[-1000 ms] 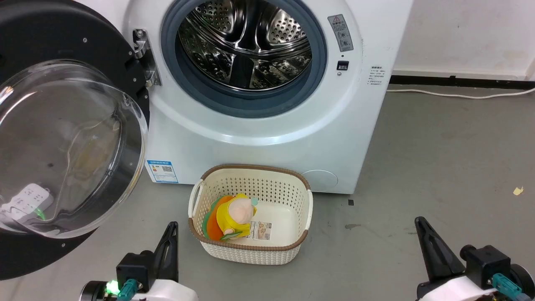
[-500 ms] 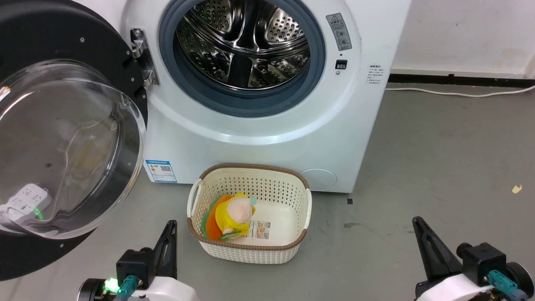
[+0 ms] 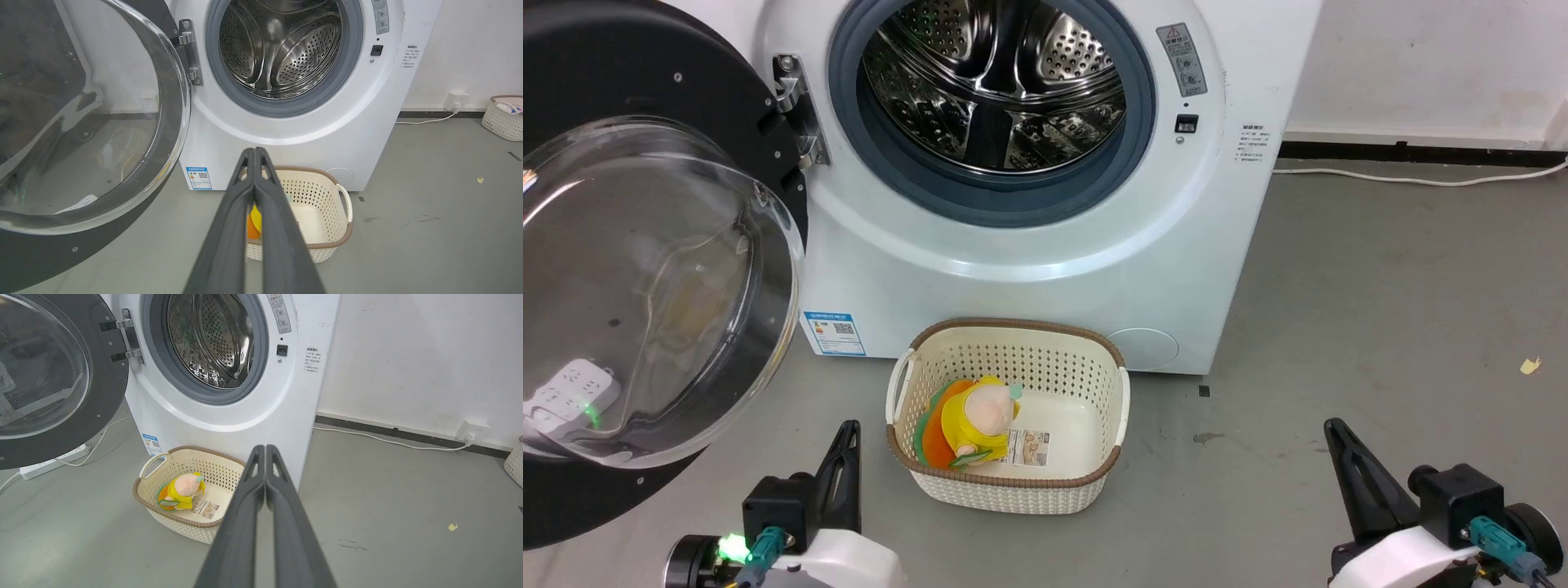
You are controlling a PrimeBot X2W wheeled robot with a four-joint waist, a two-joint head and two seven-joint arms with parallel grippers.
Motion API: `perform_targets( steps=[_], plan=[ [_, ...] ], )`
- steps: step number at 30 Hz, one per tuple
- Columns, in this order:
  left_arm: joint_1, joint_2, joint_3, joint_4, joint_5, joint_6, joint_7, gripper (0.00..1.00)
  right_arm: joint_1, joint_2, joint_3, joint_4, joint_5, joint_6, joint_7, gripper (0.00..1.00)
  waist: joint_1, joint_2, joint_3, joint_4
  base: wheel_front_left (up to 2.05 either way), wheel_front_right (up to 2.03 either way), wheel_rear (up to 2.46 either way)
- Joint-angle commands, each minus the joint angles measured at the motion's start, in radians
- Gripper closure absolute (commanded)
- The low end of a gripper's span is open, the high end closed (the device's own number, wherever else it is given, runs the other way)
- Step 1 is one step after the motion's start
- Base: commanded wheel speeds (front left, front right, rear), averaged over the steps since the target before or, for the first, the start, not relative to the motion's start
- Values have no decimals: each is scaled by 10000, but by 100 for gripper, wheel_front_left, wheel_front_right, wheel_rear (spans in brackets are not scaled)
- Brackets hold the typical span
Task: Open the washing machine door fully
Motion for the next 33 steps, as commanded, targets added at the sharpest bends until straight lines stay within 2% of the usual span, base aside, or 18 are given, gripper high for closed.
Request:
perform_targets(
  steps=[1, 33],
  plan=[
    [-102, 1, 27, -62, 80, -27, 56, 100, -139, 41, 24, -80, -69, 6, 38, 100, 0, 0, 2, -2, 0, 0, 0],
    [-208, -30, 294, -344, 367, -58, 605, 100, -318, 53, 120, -179, -254, 8, 590, 100, -1, 0, 63, -89, 0, 0, 0]
  ],
)
